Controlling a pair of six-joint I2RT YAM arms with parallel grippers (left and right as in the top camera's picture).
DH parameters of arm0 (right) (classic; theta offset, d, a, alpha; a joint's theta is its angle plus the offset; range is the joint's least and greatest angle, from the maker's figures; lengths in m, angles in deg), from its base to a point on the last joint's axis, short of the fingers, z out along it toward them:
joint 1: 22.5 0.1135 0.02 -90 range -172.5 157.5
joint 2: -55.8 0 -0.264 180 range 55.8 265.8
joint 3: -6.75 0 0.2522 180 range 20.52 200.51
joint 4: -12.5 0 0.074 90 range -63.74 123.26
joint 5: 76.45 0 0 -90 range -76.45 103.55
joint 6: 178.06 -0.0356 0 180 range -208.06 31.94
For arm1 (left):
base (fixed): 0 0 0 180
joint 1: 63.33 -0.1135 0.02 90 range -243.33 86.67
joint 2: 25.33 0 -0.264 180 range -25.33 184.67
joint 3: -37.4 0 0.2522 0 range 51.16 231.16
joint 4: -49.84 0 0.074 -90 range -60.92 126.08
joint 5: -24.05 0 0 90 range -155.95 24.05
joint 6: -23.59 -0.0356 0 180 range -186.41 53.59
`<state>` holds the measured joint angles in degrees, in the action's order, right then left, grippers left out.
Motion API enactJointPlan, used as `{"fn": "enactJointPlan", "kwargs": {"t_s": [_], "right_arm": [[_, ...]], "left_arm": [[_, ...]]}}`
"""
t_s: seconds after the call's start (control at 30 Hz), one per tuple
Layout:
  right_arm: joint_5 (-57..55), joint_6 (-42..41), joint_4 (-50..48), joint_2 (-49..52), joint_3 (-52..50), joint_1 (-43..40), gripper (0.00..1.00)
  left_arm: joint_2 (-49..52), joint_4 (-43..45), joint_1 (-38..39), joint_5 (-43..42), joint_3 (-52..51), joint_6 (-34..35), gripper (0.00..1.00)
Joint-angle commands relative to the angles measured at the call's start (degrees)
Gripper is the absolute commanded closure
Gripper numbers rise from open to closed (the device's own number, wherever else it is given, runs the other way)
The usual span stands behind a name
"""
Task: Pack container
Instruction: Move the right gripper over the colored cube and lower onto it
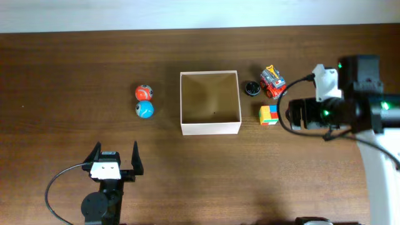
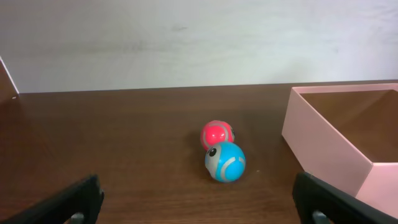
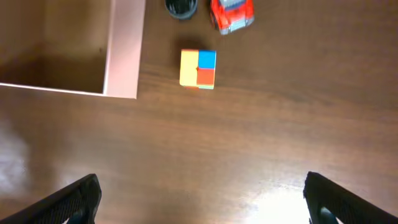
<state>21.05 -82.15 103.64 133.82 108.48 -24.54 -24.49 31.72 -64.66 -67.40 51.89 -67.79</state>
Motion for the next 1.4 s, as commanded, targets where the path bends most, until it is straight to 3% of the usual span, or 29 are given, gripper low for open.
{"fn": "enactJointPlan", "kwargs": {"t_s": [0.0,0.37,0.77,1.0,1.37], "right_arm": [[-0.22,-2.6,0.57,4.48,1.14,0.11,0.01],[-4.37,0.96,-10.12,15.28,1.14,0.09,0.01],[-3.91,-3.63,-9.75,33.2,1.14,1.53,0.01],[-3.93,-3.65,-12.09,34.1,1.25,5.6,0.01],[-11.19,-11.13,-13.99,34.14,1.18,8.02,0.01]], "left_arm": [[-0.5,-0.28,-0.35,0.22,-0.22,-0.85,0.01],[-0.5,-0.26,-0.35,0.22,-0.22,-0.85,0.01],[-0.5,-0.26,-0.35,0.22,-0.22,-0.85,0.01],[-0.5,-0.28,-0.35,0.22,-0.22,-0.85,0.01],[-0.5,-0.28,-0.35,0.22,-0.22,-0.85,0.01]]}}
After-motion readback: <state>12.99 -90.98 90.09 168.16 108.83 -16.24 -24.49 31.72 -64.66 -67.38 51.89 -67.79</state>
